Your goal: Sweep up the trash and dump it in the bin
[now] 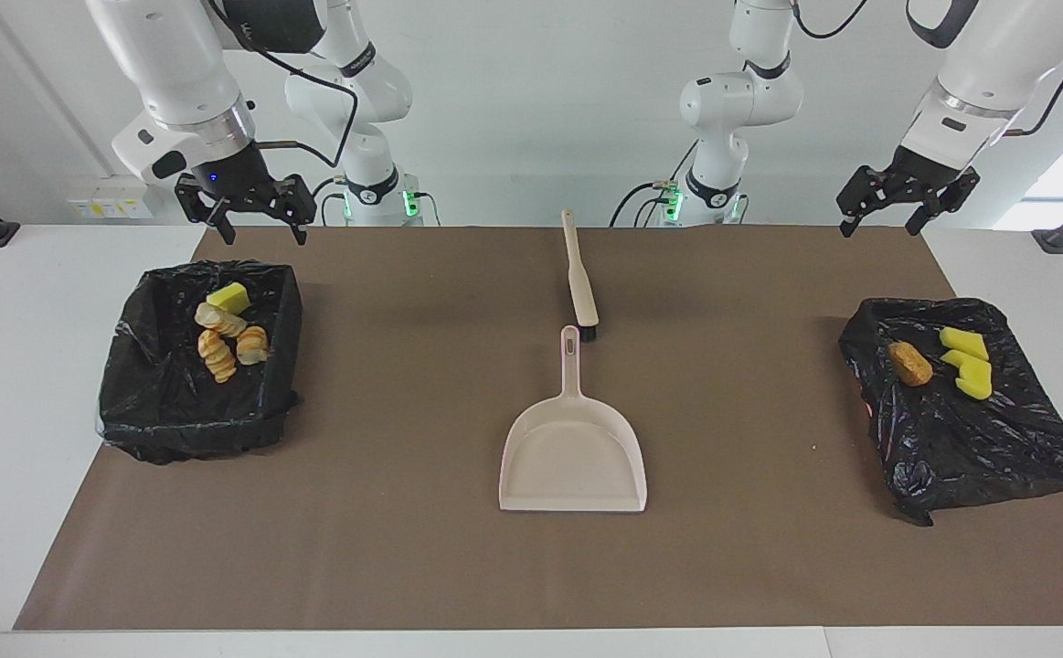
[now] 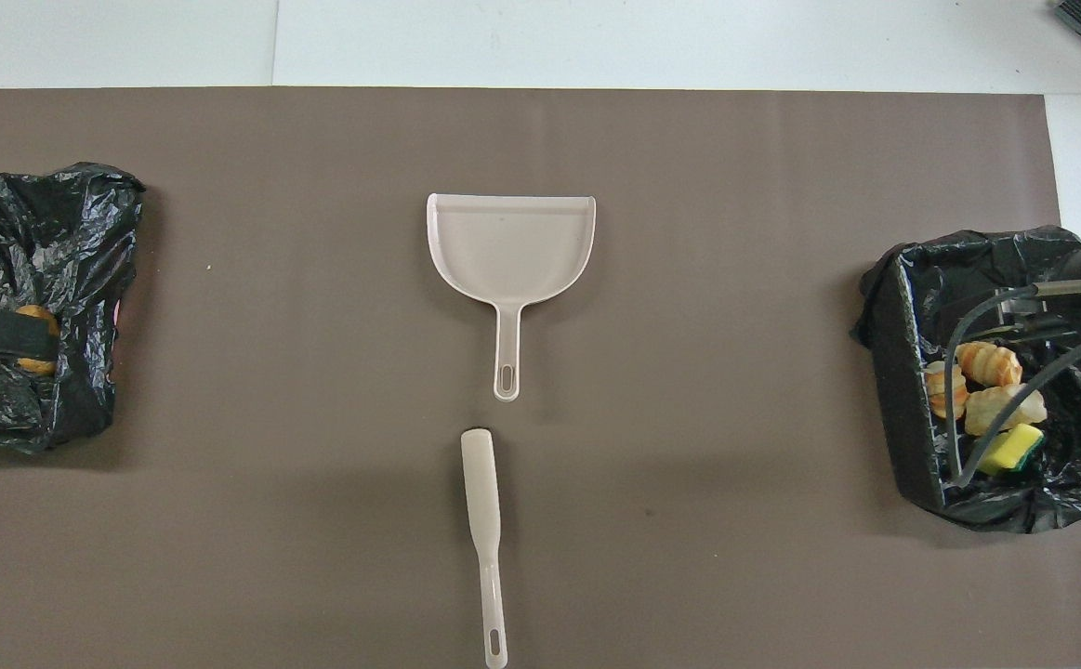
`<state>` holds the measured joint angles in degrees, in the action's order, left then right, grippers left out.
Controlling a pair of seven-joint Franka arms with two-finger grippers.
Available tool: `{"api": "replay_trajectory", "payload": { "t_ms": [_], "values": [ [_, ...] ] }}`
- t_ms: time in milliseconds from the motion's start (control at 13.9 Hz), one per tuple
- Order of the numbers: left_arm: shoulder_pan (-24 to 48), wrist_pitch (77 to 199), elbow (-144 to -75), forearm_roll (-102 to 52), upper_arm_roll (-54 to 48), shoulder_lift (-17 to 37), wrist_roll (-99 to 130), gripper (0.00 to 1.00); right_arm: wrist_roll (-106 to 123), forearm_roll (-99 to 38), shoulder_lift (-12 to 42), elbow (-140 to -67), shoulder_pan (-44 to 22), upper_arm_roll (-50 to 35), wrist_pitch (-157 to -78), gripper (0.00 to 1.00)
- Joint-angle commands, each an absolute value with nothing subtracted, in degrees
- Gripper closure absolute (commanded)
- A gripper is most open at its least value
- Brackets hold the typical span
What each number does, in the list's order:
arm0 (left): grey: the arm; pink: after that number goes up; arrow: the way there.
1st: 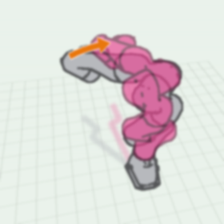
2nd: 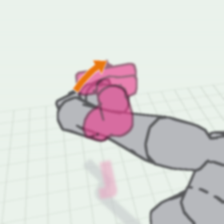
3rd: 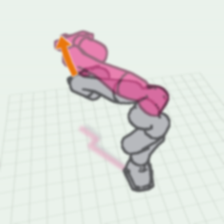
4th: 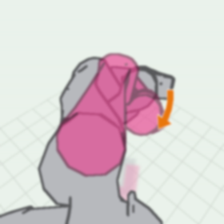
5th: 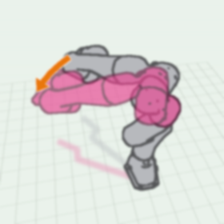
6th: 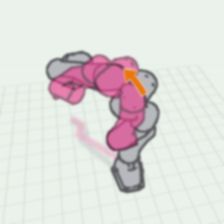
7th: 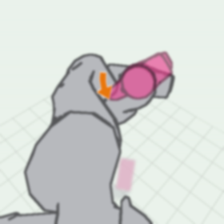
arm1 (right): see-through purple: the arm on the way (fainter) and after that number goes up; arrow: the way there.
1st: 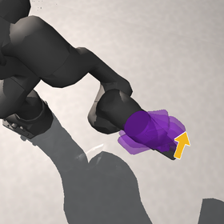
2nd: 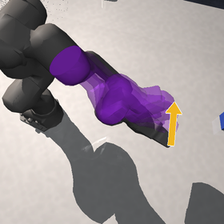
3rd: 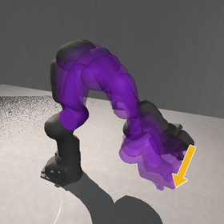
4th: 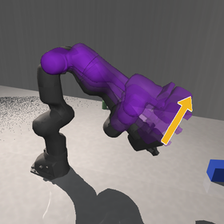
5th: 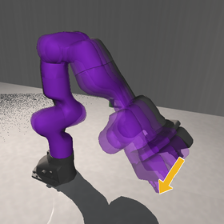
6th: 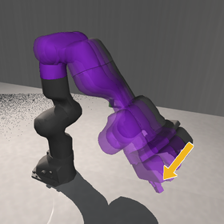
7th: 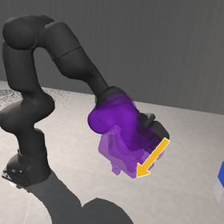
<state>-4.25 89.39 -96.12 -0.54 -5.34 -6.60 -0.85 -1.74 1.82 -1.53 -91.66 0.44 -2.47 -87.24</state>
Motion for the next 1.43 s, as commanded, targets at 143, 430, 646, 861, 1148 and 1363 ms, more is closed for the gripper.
{"api": "replay_trajectory", "payload": {
  "t_ms": [143,430,646,861,1148,1363],
  "values": [
    [-4.66,88.77,-95.63,-0.44,-5.36,-7.03,-3.07,0.0,-0.62,0.79,-2.46,-92.64,1.32,-2.64,-87.63,0.0],
    [-1.5,86.07,-92.13,-0.53,-1.5,-6.86,-3.52,0.0,-0.62,0.79,-2.46,-92.64,1.32,-2.64,-87.54,0.0],
    [-1.49,84.55,-91.23,-1.22,-2.55,-7.03,-3.52,0.0,-0.62,0.79,-2.46,-92.64,1.32,-2.64,-87.63,0.0],
    [-1.5,85.87,-91.41,-3.78,-2.64,-7.12,-3.08,0.0,-0.7,0.79,-2.37,-92.64,1.32,-2.55,-87.98,0.0],
    [-1.49,85.87,-91.49,-3.78,-2.64,-7.12,-2.73,0.0,-0.36,0.79,-2.46,-92.64,1.32,-2.55,-87.98,0.0],
    [-1.49,86.04,-91.49,-3.78,-2.72,-7.12,-2.72,0.0,-0.35,0.79,-2.46,-92.64,1.32,-2.55,-87.98,0.0]
  ]
}}
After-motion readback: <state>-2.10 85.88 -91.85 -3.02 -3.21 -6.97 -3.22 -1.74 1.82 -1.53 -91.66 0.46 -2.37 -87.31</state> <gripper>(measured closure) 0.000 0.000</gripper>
